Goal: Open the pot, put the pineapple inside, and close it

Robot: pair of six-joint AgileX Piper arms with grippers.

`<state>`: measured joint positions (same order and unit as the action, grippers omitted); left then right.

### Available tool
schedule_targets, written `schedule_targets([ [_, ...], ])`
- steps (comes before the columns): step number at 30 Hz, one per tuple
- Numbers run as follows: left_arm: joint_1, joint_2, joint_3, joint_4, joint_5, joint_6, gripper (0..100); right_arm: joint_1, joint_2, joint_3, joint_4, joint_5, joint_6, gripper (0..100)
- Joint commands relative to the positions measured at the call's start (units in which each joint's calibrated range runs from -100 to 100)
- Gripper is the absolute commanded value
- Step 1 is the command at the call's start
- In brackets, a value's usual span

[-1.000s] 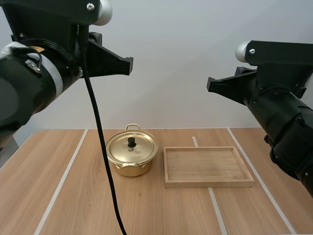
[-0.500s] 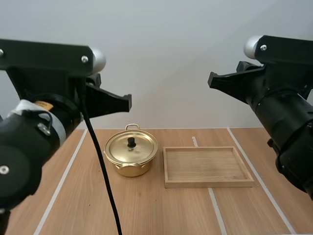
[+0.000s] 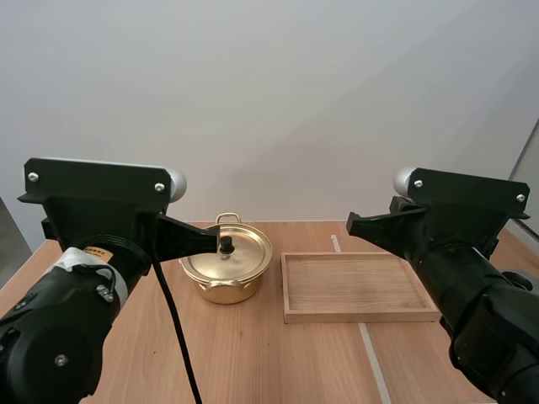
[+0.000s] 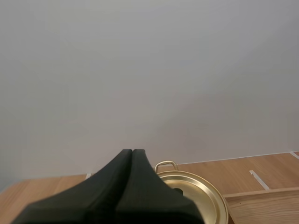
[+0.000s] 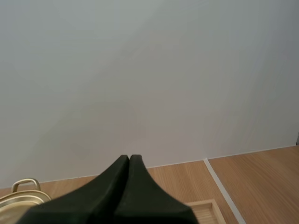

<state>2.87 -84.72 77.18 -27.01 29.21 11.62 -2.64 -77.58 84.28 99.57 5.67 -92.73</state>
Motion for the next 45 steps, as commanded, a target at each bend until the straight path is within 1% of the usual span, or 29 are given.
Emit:
schedule_targets([
  [1,0.38,-0.26,0.58,0.30,-1.21,-1.03,0,-0.21,-0.61,0.27,-1.64,0.28,-0.04,0],
  [3,0.37,-0.26,0.58,0.30,-1.76,-1.03,0,-0.21,-0.61,0.27,-3.97,0.28,-0.04,0],
  [21,0.37,-0.55,1.03,0.30,-1.93,-1.03,0,-0.21,-0.47,0.27,-3.97,-0.38,-0.04,0],
  [25,0.37,-3.66,4.84,0.30,-2.70,-1.03,0,-0.21,-0.47,3.19,-3.71,-0.38,-0.04,0],
  [27,0.37,-5.41,7.33,1.11,-2.70,-1.03,0,-0.21,-0.47,5.75,-1.53,-0.38,-0.04,0],
  [29,0.37,-8.03,10.12,4.38,-2.70,-1.03,0,-0.21,-0.47,8.84,0.07,-0.38,-0.04,0],
  [32,0.37,-12.12,14.26,8.65,-2.70,-1.03,0,-0.21,-0.47,12.47,-0.03,-0.38,-0.04,0],
  [34,0.37,-14.91,16.60,8.77,-2.70,-1.03,0,-0.21,-0.47,14.38,-0.03,-0.38,-0.04,0],
  [36,0.37,-15.28,18.80,8.77,-2.70,-1.03,0,-0.21,-0.47,15.64,-0.03,-0.38,-0.04,0],
  [40,0.37,-15.28,22.39,8.77,-2.47,-1.03,0,-0.21,-0.47,15.72,-0.47,-0.38,-0.04,0],
  [43,0.37,-15.28,22.82,8.77,-2.47,-1.03,0,-0.21,-0.47,15.72,-0.47,-0.38,-0.04,0],
  [45,0.37,-15.28,22.82,9.01,1.31,-1.03,0,-0.21,-0.47,15.72,-0.47,-0.38,-0.04,0],
])
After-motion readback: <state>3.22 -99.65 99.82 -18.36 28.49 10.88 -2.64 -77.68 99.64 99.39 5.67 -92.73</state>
